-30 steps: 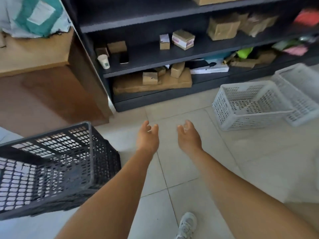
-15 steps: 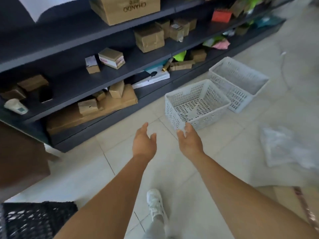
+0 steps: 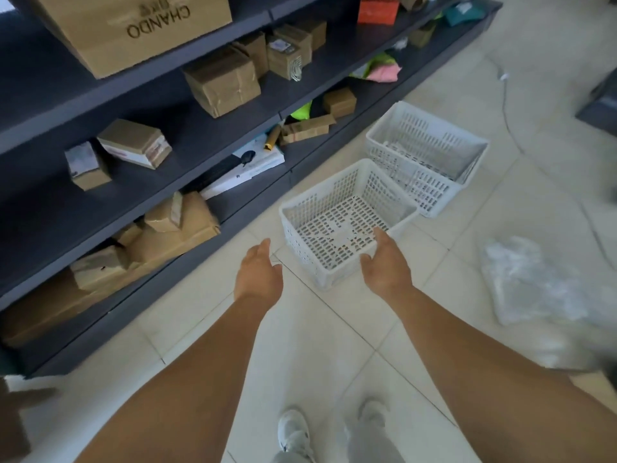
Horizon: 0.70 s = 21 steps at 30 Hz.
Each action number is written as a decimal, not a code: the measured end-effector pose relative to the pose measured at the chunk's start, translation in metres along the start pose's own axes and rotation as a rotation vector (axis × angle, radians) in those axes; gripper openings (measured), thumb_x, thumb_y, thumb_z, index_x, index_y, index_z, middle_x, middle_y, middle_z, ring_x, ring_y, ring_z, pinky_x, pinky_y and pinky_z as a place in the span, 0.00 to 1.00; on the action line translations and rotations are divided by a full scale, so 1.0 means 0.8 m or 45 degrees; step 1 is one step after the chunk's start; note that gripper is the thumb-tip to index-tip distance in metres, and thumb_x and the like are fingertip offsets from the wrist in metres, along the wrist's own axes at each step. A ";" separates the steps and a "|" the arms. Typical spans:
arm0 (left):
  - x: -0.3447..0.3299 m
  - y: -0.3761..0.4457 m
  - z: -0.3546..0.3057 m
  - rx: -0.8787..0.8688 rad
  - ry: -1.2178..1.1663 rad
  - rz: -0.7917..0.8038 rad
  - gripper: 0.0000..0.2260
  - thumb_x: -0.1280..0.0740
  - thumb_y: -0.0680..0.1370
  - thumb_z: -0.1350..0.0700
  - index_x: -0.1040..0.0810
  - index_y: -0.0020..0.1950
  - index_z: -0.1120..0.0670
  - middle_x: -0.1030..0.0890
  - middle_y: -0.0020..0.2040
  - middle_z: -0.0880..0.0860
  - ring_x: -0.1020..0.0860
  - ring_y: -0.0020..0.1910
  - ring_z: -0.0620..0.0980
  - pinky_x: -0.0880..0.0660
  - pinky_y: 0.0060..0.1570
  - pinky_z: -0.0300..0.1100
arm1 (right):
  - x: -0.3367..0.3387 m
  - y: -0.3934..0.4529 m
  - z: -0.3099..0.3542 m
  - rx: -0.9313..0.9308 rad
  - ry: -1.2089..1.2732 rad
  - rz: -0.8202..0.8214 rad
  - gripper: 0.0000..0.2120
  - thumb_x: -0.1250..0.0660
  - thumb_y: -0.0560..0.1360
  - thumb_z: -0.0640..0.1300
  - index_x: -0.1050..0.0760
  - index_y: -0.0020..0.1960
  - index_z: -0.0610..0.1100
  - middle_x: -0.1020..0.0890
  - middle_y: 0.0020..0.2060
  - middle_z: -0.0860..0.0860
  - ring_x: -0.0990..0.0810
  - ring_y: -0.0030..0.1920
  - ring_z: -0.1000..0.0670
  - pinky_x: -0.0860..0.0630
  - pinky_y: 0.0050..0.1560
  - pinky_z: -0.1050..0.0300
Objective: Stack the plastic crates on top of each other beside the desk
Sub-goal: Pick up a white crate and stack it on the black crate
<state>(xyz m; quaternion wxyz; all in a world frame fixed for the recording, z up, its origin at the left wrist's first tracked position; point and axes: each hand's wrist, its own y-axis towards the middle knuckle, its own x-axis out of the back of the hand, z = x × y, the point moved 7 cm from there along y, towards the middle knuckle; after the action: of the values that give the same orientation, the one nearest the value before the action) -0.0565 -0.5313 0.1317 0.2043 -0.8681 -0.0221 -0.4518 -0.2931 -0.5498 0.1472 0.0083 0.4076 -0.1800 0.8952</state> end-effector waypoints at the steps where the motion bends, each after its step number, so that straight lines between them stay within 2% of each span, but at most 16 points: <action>1: -0.004 0.015 -0.007 -0.002 0.017 0.013 0.26 0.40 0.81 0.57 0.44 0.78 0.54 0.38 0.76 0.54 0.37 0.74 0.53 0.37 0.70 0.46 | 0.004 0.017 -0.003 -0.007 -0.016 0.000 0.28 0.37 0.78 0.39 0.42 0.76 0.41 0.31 0.71 0.44 0.32 0.71 0.44 0.35 0.69 0.53; 8: -0.045 0.119 -0.064 0.117 0.025 0.070 0.27 0.40 0.81 0.56 0.45 0.78 0.53 0.39 0.76 0.54 0.38 0.74 0.54 0.36 0.69 0.47 | 0.042 0.168 -0.029 -0.025 -0.081 0.051 0.27 0.37 0.78 0.41 0.40 0.75 0.42 0.31 0.71 0.45 0.33 0.72 0.44 0.35 0.70 0.50; 13: -0.070 0.194 -0.095 0.320 -0.007 0.028 0.27 0.40 0.81 0.56 0.45 0.78 0.52 0.38 0.76 0.55 0.37 0.74 0.55 0.35 0.69 0.49 | 0.067 0.293 -0.038 0.030 -0.145 0.172 0.26 0.38 0.79 0.39 0.41 0.75 0.39 0.31 0.71 0.43 0.33 0.72 0.43 0.36 0.71 0.50; 17: -0.101 0.248 -0.103 0.467 -0.065 0.015 0.27 0.39 0.81 0.56 0.45 0.78 0.52 0.38 0.76 0.56 0.34 0.72 0.57 0.31 0.65 0.50 | 0.072 0.383 -0.056 0.067 -0.293 0.235 0.29 0.39 0.79 0.40 0.44 0.77 0.40 0.33 0.73 0.44 0.35 0.73 0.44 0.39 0.72 0.50; 21: -0.139 0.291 -0.096 0.544 -0.072 0.047 0.27 0.38 0.80 0.56 0.43 0.78 0.52 0.36 0.75 0.56 0.32 0.71 0.58 0.31 0.65 0.50 | 0.052 0.455 -0.082 0.041 -0.389 0.306 0.29 0.39 0.79 0.39 0.44 0.77 0.42 0.32 0.72 0.44 0.33 0.71 0.43 0.36 0.71 0.48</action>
<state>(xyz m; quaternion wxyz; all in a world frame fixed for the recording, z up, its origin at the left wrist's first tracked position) -0.1302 -0.7568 0.0045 0.3912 -0.8178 -0.1073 -0.4084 -0.4272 -0.8745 0.0235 -0.1325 0.5145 -0.2123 0.8201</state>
